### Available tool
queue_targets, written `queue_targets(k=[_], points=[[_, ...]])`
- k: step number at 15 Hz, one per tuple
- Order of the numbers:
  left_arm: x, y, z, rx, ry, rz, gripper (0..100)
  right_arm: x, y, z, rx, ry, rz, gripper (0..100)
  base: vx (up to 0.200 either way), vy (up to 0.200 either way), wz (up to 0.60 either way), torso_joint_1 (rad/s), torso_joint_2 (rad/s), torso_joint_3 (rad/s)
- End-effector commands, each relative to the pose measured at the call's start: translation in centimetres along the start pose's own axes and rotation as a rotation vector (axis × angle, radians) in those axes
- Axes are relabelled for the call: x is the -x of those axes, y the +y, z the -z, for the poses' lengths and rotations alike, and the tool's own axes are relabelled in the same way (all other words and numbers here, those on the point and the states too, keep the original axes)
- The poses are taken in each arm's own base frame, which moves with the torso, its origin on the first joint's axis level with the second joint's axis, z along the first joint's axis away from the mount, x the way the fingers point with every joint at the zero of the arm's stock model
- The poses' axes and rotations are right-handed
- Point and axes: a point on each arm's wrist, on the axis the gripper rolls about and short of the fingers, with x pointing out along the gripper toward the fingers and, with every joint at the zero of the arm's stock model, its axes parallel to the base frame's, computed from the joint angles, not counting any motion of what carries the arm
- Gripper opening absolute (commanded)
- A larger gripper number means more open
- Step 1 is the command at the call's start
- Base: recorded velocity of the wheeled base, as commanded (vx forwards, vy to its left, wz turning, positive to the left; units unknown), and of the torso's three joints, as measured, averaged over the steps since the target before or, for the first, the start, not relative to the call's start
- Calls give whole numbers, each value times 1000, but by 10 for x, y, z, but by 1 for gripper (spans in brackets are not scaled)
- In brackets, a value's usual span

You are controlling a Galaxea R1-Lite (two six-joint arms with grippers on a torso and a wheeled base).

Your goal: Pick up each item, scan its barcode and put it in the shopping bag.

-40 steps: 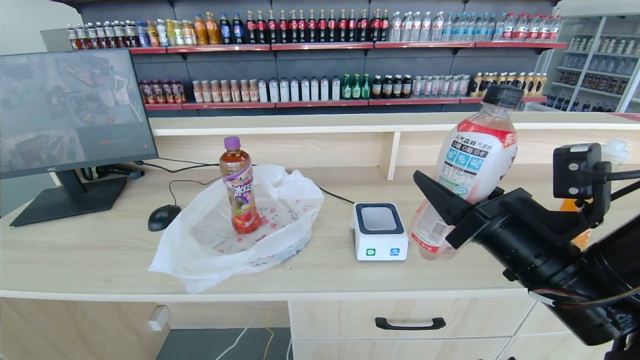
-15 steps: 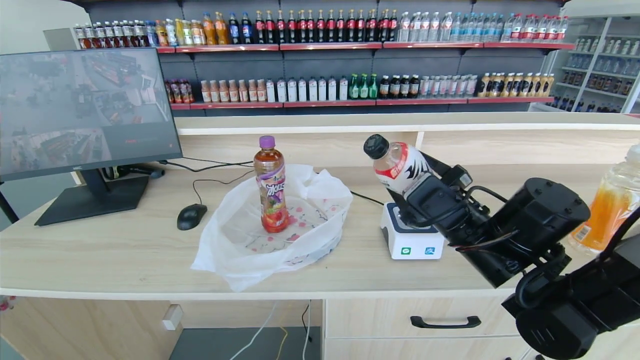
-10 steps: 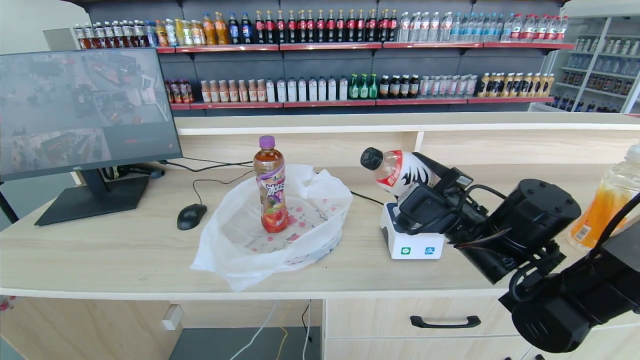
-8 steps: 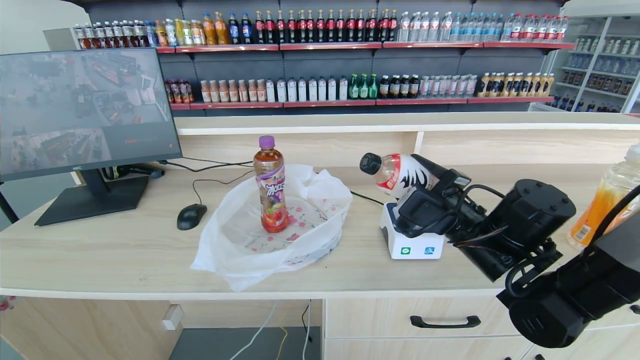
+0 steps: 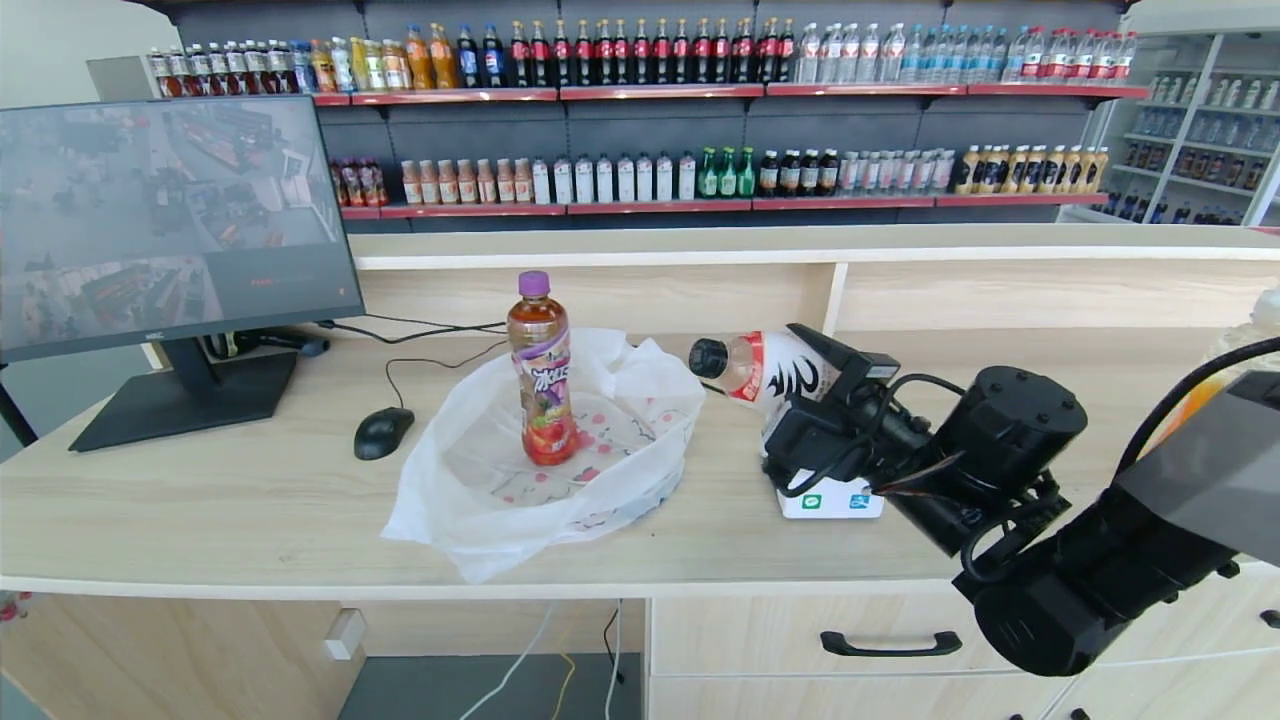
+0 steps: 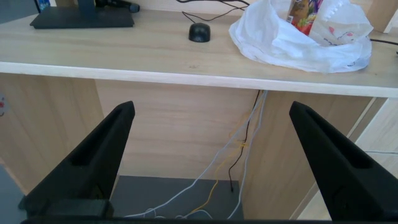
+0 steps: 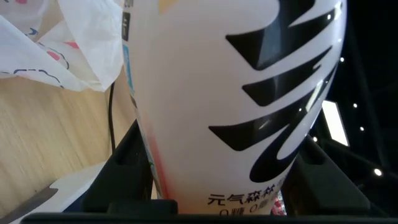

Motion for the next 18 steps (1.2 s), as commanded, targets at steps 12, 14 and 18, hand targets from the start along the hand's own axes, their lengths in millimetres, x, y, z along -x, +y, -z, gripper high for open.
queue_targets(k=[12,14,18], points=[[0,0,0,0,0,-2,100,-4,13,16,12,3,-39,0,0,0,0,0,0,0],[0,0,0,0,0,0,100,-4,11,17,14,-2,-37,0,0,0,0,0,0,0],[0,0,0,0,0,0,100,-4,10,17,19,-3,-34,0,0,0,0,0,0,0]])
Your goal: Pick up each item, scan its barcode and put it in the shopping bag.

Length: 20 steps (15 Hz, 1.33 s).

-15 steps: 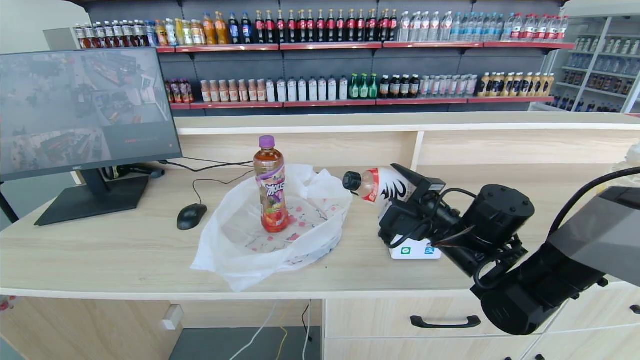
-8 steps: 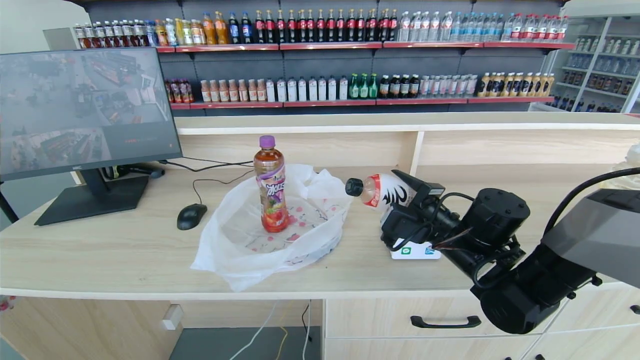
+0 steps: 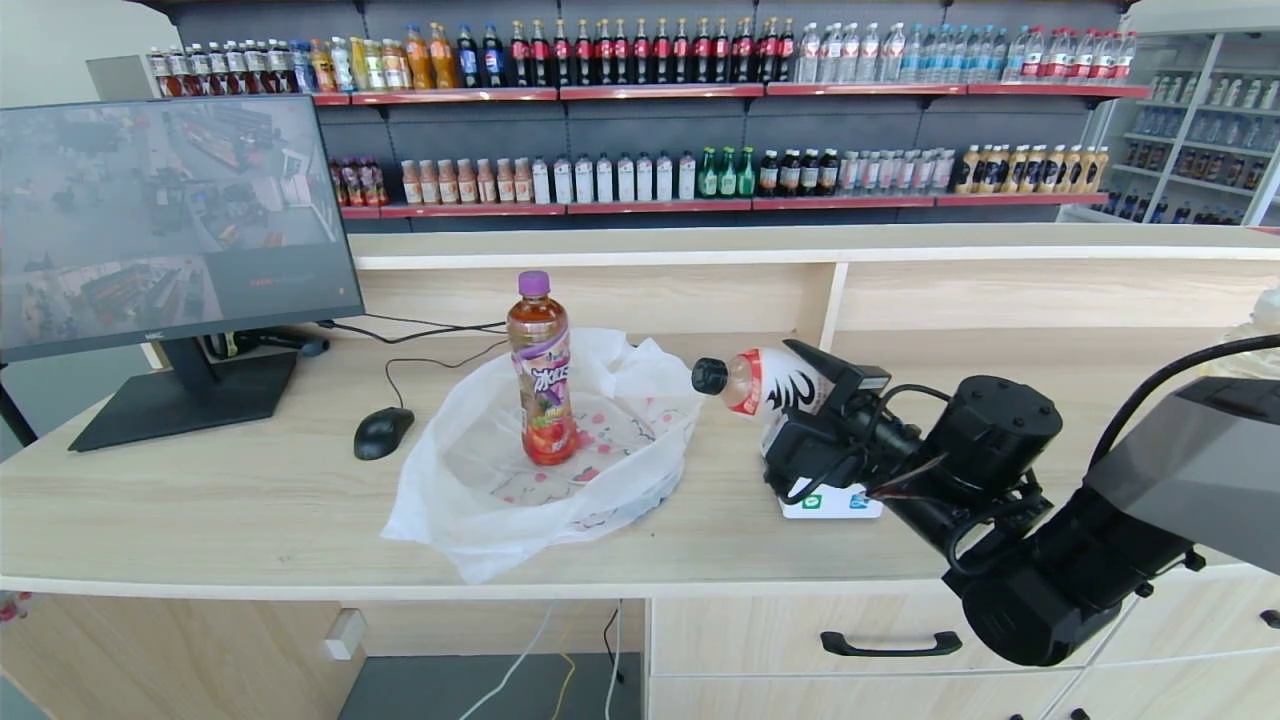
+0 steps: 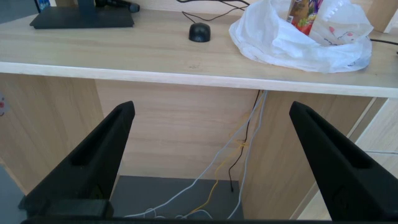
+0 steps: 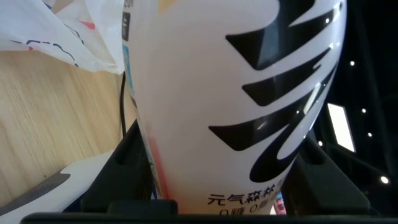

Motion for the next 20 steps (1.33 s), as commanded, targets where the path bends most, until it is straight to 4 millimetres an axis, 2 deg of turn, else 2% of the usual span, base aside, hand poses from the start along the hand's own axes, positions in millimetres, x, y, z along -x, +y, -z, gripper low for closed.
queue_targets(k=[1,9,13,14,15,18,20], points=[[0,0,0,0,1,0,100,0,-2,-1,1,-4,7,0,0,0,0,0,0,0],[0,0,0,0,0,0,100,2,-8,-3,7,-22,17,0,0,0,0,0,0,0],[0,0,0,0,0,0,100,7,-29,-11,-22,-40,70,0,0,0,0,0,0,0],[0,0,0,0,0,0,100,11,-31,-15,-88,-51,66,0,0,0,0,0,0,0],[0,0,0,0,0,0,100,15,-39,-18,-125,-58,84,0,0,0,0,0,0,0],[0,0,0,0,0,0,100,30,-82,-33,-167,-103,201,0,0,0,0,0,0,0],[0,0,0,0,0,0,100,40,-94,-43,-286,-85,248,0,0,0,0,0,0,0]])
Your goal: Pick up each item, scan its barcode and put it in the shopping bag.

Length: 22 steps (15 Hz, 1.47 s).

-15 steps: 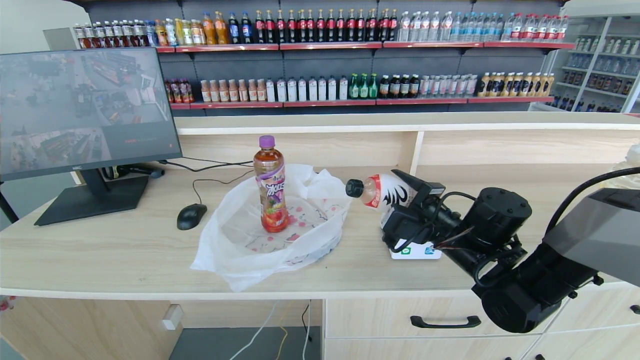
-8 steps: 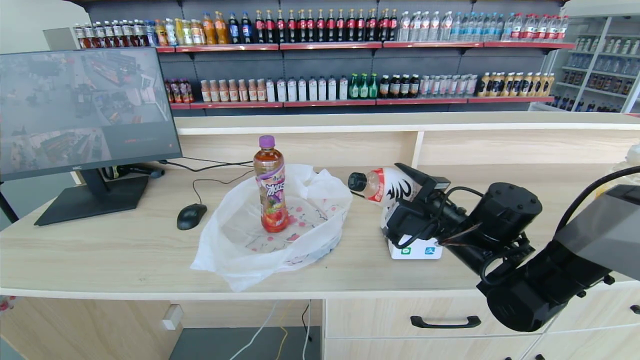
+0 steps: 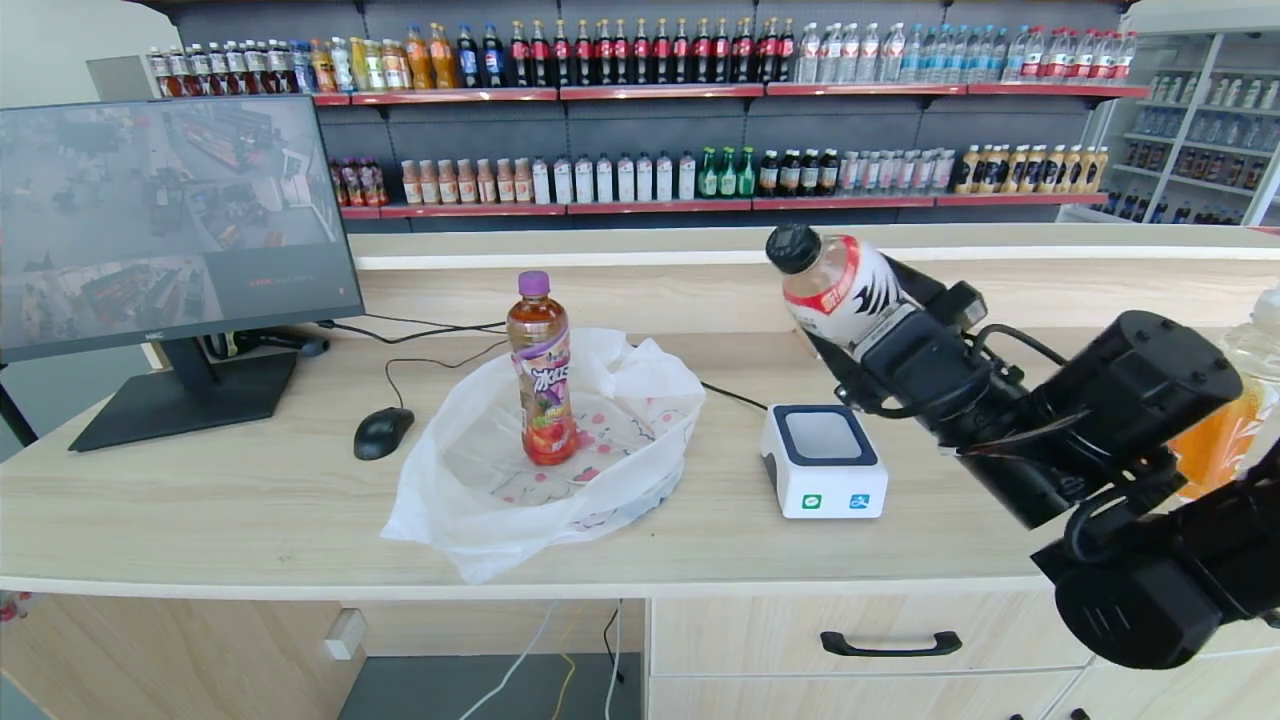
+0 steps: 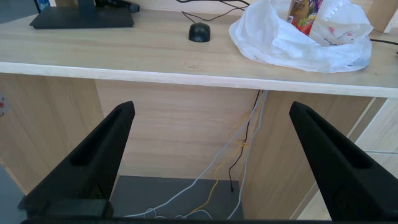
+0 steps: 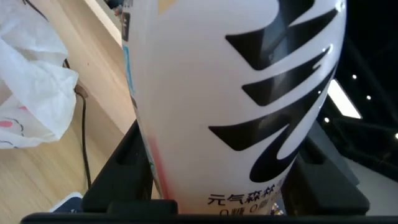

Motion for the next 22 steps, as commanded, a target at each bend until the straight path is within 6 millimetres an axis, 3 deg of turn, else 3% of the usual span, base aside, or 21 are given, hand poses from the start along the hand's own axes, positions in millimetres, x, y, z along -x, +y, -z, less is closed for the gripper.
queue_targets(k=[1,3,5,9,12,16,19,22], points=[[0,0,1,0,2,-2,100,14,-19,-23,-87,1,70,0,0,0,0,0,0,0],[0,0,0,0,0,0,100,33,-14,-37,-229,97,114,0,0,0,0,0,0,0],[0,0,0,0,0,0,100,36,-16,-54,-316,116,175,0,0,0,0,0,0,0],[0,0,0,0,0,0,100,36,-20,-55,-457,142,229,0,0,0,0,0,0,0],[0,0,0,0,0,0,100,37,-17,-52,-666,242,268,0,0,0,0,0,0,0],[0,0,0,0,0,0,100,46,-4,-48,-868,366,399,0,0,0,0,0,0,0],[0,0,0,0,0,0,100,46,0,-45,-868,383,396,0,0,0,0,0,0,0],[0,0,0,0,0,0,100,43,4,-44,-865,388,390,0,0,200,0,1,-1,2]])
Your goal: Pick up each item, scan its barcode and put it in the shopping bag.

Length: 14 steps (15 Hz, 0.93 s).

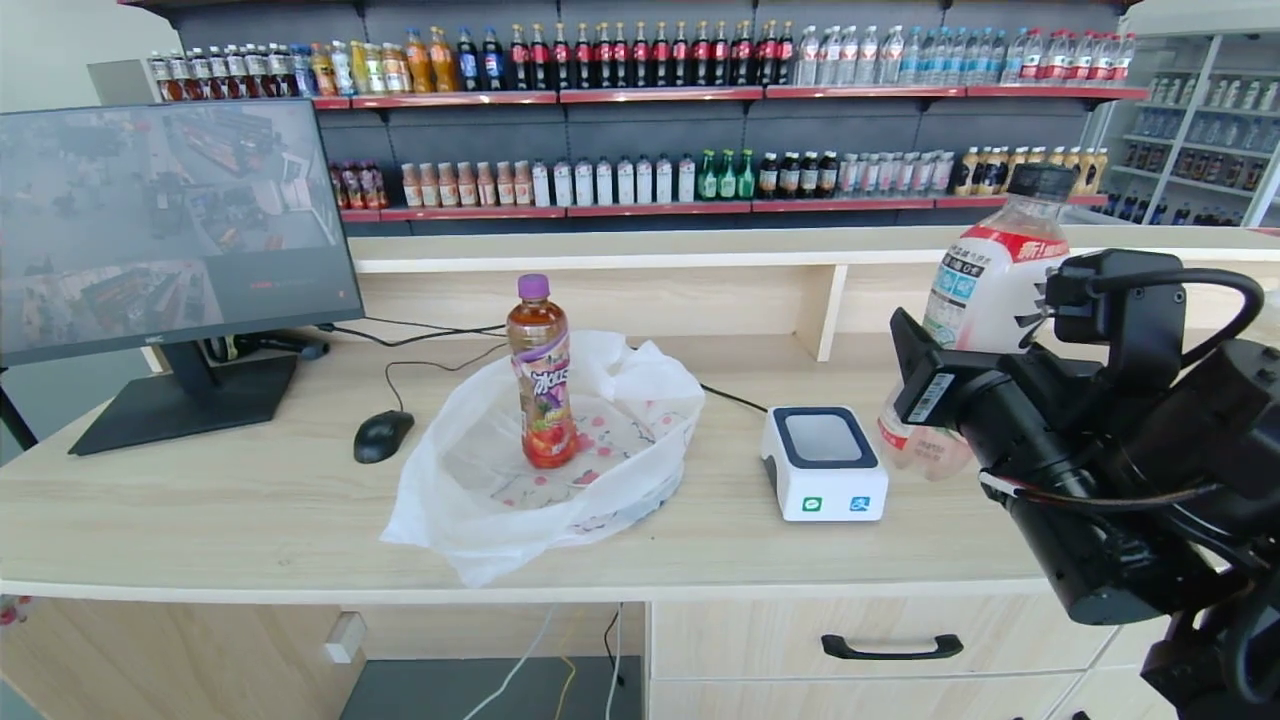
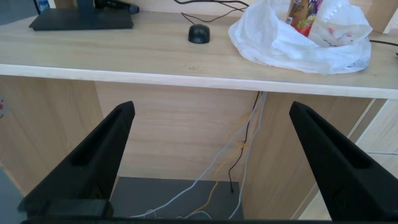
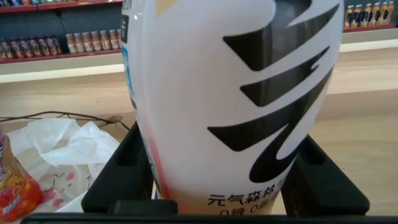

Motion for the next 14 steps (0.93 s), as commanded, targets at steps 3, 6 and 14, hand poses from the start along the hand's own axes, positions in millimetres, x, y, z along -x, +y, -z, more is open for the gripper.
queue_targets(k=[3,6,14], points=[[0,0,1,-1,2,1,100,-4,4,8,16,15,-5,0,0,200,0,12,7,1],[0,0,0,0,0,0,100,-6,6,8,16,12,-6,0,0,200,0,1,1,1],[0,0,0,0,0,0,100,-28,27,23,36,7,-31,0,0,150,0,3,2,2]])
